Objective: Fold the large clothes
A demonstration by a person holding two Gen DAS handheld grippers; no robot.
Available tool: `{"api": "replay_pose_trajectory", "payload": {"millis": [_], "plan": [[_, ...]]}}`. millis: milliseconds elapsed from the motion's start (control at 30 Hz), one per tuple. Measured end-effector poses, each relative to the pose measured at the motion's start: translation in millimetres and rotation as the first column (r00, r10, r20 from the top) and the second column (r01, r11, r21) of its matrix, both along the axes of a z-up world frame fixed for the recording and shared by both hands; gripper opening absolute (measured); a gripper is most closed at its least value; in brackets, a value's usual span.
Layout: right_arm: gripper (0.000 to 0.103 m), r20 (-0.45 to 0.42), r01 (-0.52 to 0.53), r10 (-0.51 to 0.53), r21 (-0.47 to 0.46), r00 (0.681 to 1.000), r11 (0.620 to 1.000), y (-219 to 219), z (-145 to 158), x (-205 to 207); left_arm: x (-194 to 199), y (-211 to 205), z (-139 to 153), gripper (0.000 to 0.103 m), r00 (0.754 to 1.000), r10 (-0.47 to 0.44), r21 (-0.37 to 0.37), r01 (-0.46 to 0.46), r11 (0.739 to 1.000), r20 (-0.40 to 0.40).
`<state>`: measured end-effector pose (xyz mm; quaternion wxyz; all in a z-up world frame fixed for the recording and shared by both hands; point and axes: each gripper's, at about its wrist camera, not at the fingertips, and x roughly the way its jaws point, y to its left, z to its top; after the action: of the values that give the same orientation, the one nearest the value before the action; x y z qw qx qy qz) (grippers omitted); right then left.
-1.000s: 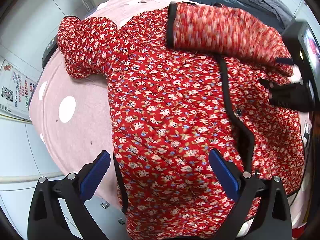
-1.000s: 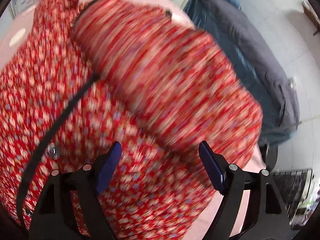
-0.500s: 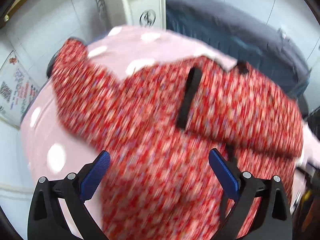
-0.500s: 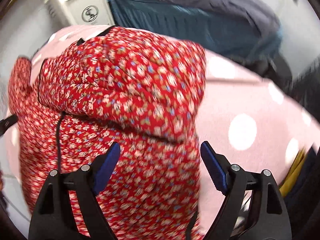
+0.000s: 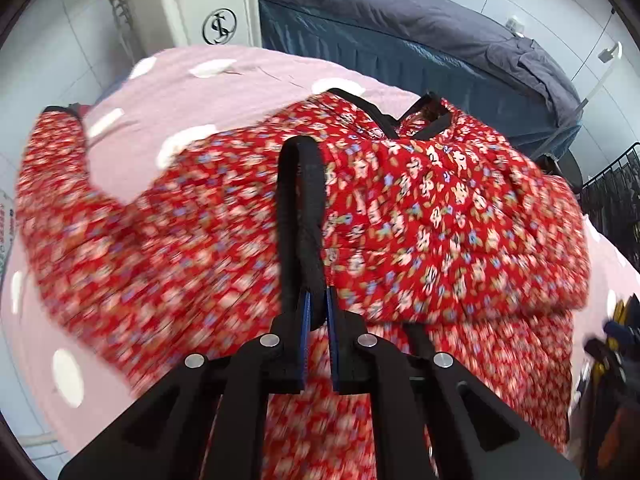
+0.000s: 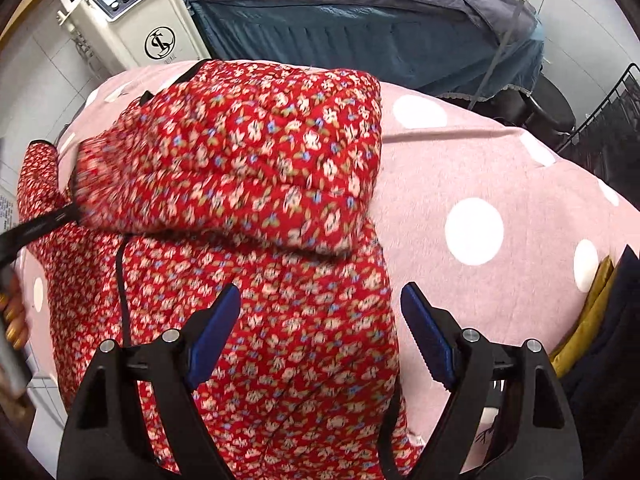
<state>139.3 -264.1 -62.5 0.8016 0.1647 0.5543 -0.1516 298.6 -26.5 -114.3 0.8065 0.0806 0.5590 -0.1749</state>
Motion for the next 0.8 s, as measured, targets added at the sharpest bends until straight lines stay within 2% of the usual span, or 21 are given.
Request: {"api": "replay_pose_trajectory", "payload": {"millis": [167, 233, 333, 367, 400, 467, 533, 600, 667, 733, 800], "plan": [[0.082, 0.008, -0.028, 0.028, 0.016, 1.0, 0.999, 9, -5, 28, -11, 24, -6, 0.008, 0.997, 0.034, 0.013, -0.033, 0.999, -0.069], [0.082, 0.016, -0.052, 0.052, 0.017, 0.999, 0.998, 17, -5, 35, -15, 23, -11, 0.01, 0.997, 0.032, 0.093, -0.025, 0.995, -0.07], [0.082, -0.002, -0.112, 0.112, -0.022, 0.994, 0.993, 29, -9, 48, -17, 29, -18, 0.017, 0.987, 0.126, 0.197, -0.104, 0.975, -0.101], [0.082, -0.014, -0.128, 0.128, -0.042, 0.992, 0.991, 31, -10, 52, -15, 31, -14, 0.03, 0.984, 0.146, 0.186, -0.125, 0.974, -0.106], [0.082, -0.024, -0.141, 0.14, -0.06, 0.99, 0.988, 33, -12, 56, -14, 32, -6, 0.055, 0.983, 0.164, 0.147, -0.15, 0.978, -0.085], [0.082, -0.029, -0.149, 0.147, -0.083, 0.989, 0.985, 34, -12, 60, -14, 34, 10, 0.08, 0.98, 0.197, 0.09, -0.196, 0.977, -0.002], [0.082, -0.013, -0.148, 0.148, -0.092, 0.989, 0.985, 34, -8, 63, -11, 25, 23, 0.081, 0.977, 0.196, 0.03, -0.199, 0.98, 0.08], [0.082, -0.016, -0.15, 0.15, -0.091, 0.989, 0.984, 34, -9, 66, -10, 9, 20, 0.081, 0.987, 0.151, 0.015, -0.152, 0.988, 0.058], [0.083, -0.036, -0.158, 0.155, -0.082, 0.987, 0.984, 34, -17, 72, -7, -13, 4, 0.081, 0.996, 0.087, 0.029, -0.088, 0.996, 0.021], [0.088, -0.078, -0.183, 0.177, -0.066, 0.981, 0.981, 35, -32, 79, 0, -42, -21, 0.082, 1.0, 0.029, 0.114, -0.028, 0.993, -0.01], [0.091, -0.118, -0.204, 0.195, -0.069, 0.974, 0.977, 36, -43, 84, 1, -60, -52, 0.085, 0.999, -0.016, 0.22, 0.027, 0.975, -0.048]]}}
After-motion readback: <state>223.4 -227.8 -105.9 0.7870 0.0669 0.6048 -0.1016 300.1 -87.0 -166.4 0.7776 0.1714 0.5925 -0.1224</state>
